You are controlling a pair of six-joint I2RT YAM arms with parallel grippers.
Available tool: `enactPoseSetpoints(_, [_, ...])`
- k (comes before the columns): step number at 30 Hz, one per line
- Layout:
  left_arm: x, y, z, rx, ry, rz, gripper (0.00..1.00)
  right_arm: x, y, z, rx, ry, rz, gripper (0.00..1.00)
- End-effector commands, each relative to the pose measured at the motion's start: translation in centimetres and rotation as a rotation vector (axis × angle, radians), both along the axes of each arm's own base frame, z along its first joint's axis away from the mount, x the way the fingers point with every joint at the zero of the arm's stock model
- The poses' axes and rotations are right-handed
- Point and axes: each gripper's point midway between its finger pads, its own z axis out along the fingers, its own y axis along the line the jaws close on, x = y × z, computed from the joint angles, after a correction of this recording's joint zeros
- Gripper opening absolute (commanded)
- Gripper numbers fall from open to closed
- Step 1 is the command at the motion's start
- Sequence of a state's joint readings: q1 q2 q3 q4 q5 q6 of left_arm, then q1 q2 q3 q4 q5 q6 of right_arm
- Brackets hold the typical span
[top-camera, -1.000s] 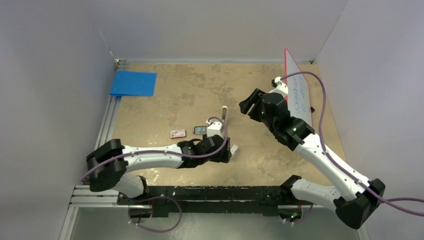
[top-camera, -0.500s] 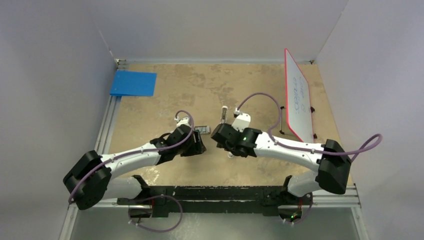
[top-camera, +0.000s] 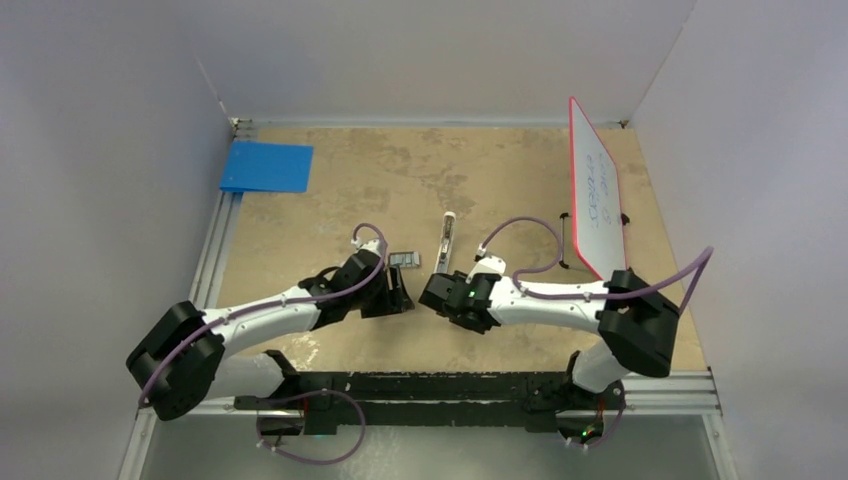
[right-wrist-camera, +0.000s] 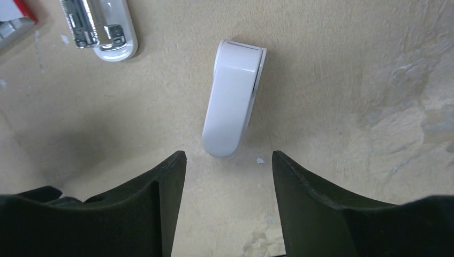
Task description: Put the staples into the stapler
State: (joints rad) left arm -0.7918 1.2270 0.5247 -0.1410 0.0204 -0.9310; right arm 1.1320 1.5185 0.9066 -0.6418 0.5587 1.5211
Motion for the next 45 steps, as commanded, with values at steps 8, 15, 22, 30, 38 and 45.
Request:
enactPoseSetpoints(8, [-0.4, -1.0, -0.1, -0.046, 0.017, -0.059, 0.61, 1.7, -1.4, -0.3, -0.058, -0.076, -0.149, 0.62])
enactPoseSetpoints(15, [-0.7, -2.4, 0.6, -0.13, 0.018, -0.103, 0.65, 3.0, -0.6, -0.1, -0.028, -0.1, -0.126, 0.53])
enactPoseSetpoints(22, [-1.2, -3.8, 0.2, -0.196, 0.045, -0.14, 0.68, 3.3, -0.2, 0.4, 0.006, -0.11, -0.083, 0.28])
enactPoseSetpoints(30, [-1.6, -6.0, 1.3, -0.332, 0.026, -0.223, 0.62, 2.9, 1.5, 1.8, 0.143, -0.114, -0.012, 0.2])
enactPoseSetpoints(38, [-1.0, -7.6, 1.4, -0.43, 0.039, -0.205, 0.6, 2.0, 3.2, 2.0, 0.255, -0.082, 0.026, 0.2])
enactPoseSetpoints(45, [0.1, -8.2, 0.9, -0.457, 0.037, -0.151, 0.42, 1.6, 4.0, 2.2, 0.327, -0.076, 0.041, 0.2])
